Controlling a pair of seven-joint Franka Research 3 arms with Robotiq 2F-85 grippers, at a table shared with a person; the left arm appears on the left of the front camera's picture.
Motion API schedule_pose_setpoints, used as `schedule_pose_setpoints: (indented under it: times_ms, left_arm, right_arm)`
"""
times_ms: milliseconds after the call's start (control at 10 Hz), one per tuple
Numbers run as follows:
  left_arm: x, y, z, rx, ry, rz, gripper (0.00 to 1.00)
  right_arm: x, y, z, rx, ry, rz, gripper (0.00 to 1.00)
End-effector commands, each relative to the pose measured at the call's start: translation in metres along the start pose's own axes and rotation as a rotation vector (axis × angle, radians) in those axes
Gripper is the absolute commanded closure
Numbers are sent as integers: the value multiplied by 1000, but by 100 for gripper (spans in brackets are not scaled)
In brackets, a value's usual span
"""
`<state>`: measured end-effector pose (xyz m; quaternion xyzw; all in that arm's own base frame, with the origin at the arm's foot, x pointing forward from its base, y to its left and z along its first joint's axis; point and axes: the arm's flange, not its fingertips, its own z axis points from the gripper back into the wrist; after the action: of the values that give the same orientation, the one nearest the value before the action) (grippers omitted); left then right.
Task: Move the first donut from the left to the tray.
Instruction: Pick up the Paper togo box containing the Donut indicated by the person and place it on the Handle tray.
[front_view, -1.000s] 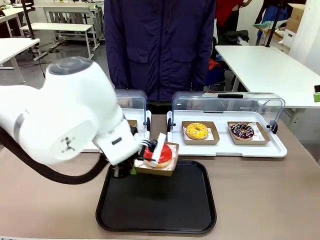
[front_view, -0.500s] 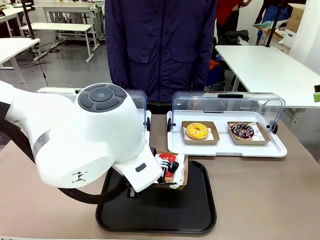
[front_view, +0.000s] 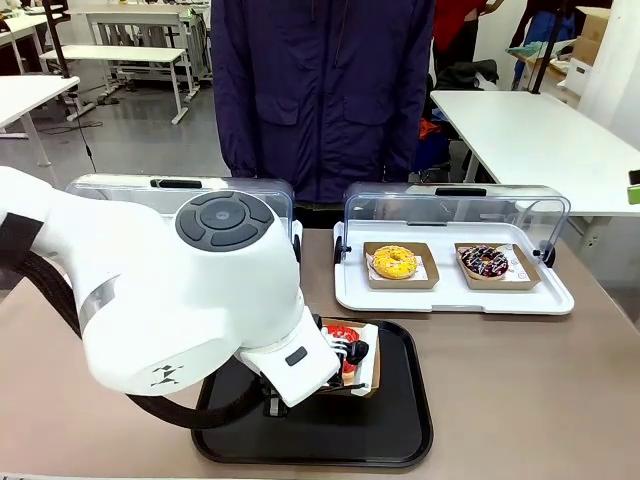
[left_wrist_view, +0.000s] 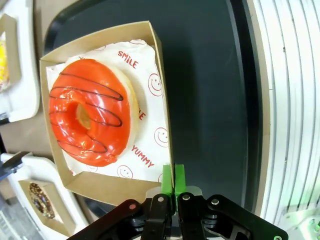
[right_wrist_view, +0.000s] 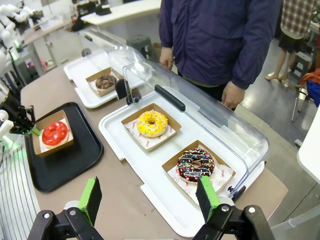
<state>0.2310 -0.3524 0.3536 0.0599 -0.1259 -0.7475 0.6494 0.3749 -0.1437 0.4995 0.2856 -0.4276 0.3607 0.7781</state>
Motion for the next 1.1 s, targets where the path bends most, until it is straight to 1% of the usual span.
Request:
schedule_pose_setpoints:
  times_ms: [0,300,600,900,1000]
  left_arm:
    - [-81,-64,-6,11,17,38,98]
    - [-88,-73,-17,-39,-12,68,98]
    - [-92,-83,-27,-71,13,79,98]
    - [-92,-85,-34,-96,-24,89,98]
    - [-92,-84,-35,-103,-22,92,98]
  right_arm:
    - [1,-2,-2,-1,-31,25,0]
    - [1,-2,-2,-1,-31,25,0]
    - [1,-2,-2,-1,-31,25,0]
    - [1,-2,-2,-1,-31,25,0]
    - [1,-2,-2,-1,-31,25,0]
